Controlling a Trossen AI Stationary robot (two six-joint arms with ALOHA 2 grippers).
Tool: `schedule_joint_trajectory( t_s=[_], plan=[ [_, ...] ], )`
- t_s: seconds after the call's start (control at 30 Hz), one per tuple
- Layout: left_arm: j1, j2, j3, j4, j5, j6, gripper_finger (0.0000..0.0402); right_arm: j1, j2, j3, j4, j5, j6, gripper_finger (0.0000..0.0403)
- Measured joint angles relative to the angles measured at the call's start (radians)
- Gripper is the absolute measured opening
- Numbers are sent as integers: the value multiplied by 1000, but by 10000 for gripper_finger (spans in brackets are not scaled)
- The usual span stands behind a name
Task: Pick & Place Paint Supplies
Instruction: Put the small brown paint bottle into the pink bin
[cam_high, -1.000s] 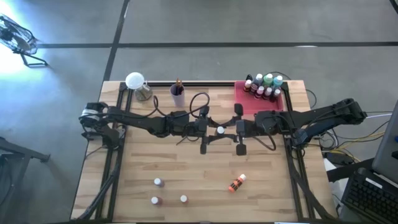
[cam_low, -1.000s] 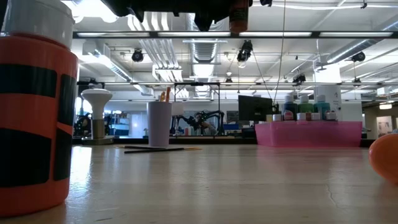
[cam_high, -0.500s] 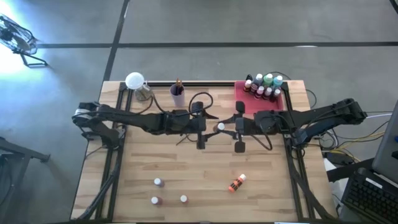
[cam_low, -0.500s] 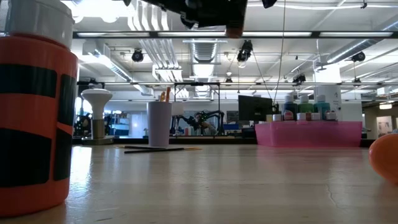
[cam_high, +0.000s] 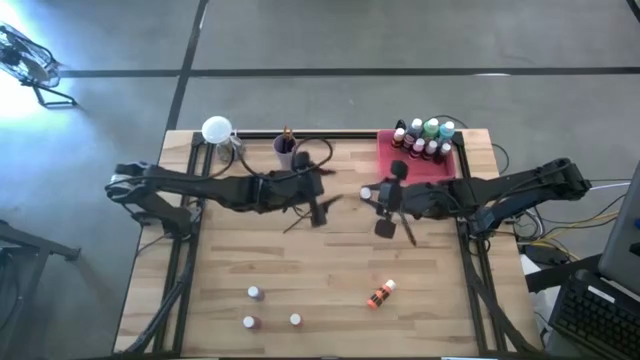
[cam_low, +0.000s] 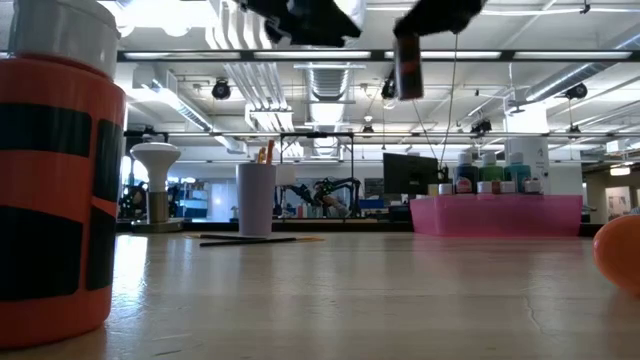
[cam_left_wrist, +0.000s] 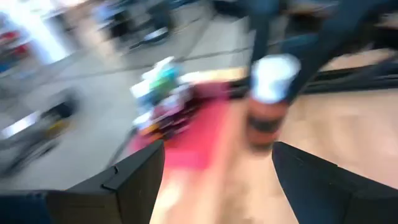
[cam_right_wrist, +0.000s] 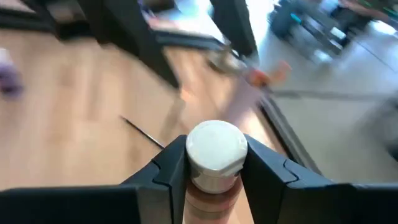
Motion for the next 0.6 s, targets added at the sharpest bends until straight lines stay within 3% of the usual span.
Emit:
schedule_joint_trajectory(
  t_s=[0.13, 0.27, 0.47, 0.6],
  plan=[
    [0, -22, -42, -17, -164, -42, 300, -1, -10, -1, -158, 152, 107, 117],
    [8, -22, -157, 107, -175, -65, 300, -6, -29, -27, -253, 258, 206, 118],
    [28, -23, -298, 424, -175, -22, 300, -86, -103, -120, -197, 294, 255, 113],
    [28, -25, -319, 505, -174, -13, 300, -183, -152, -243, -18, 293, 256, 119]
  ],
)
